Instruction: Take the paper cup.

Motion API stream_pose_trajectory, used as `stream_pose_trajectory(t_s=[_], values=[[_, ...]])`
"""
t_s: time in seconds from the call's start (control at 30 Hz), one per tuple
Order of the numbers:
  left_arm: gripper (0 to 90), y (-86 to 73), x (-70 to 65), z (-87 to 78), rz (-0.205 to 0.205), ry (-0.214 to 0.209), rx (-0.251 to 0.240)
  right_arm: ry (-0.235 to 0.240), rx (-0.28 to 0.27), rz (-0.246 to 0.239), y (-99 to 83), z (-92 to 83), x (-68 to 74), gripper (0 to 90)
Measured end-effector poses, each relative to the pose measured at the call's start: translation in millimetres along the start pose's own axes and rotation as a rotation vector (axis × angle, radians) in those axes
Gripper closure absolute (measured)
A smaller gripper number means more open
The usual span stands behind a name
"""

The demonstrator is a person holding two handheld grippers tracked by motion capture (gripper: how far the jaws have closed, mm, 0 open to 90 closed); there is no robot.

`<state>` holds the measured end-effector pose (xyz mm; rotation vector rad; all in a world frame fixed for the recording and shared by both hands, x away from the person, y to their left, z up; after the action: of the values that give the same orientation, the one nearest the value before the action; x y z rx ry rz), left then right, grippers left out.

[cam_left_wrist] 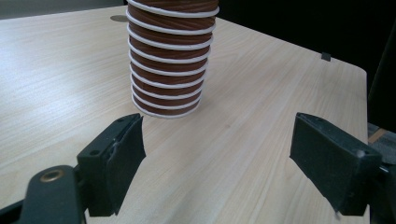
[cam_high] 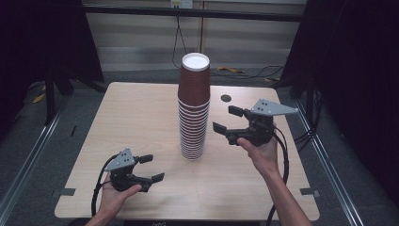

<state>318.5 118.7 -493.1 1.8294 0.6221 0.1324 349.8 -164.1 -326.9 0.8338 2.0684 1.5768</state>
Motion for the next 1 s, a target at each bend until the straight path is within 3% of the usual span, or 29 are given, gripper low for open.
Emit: stream_pose_trajectory(t_s=[0.43, 1.0], values=[[18.4, -0.9, -0.4, 1.3, 0.003, 0.000, 0.008, 0.004, -0.014, -0.065, 47.2, 13.3, 3.6, 19.8], [18.2, -1.3, -1.9, 3.1, 0.004, -0.016, 0.013, 0.030, -0.036, -0.072, 87.6, 31.8, -0.8, 18.4]])
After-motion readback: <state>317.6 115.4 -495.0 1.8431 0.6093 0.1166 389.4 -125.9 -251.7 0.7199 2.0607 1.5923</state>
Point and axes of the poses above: each handheld gripper's, and its own axes: z roughly forward along the jaws, y roughly out of its top, x roughly to its left, the point moved 6 cm from there along z, roughly forward along the jaws, and after that the axes turned 2 degrees about -z, right-handed, at the moved point
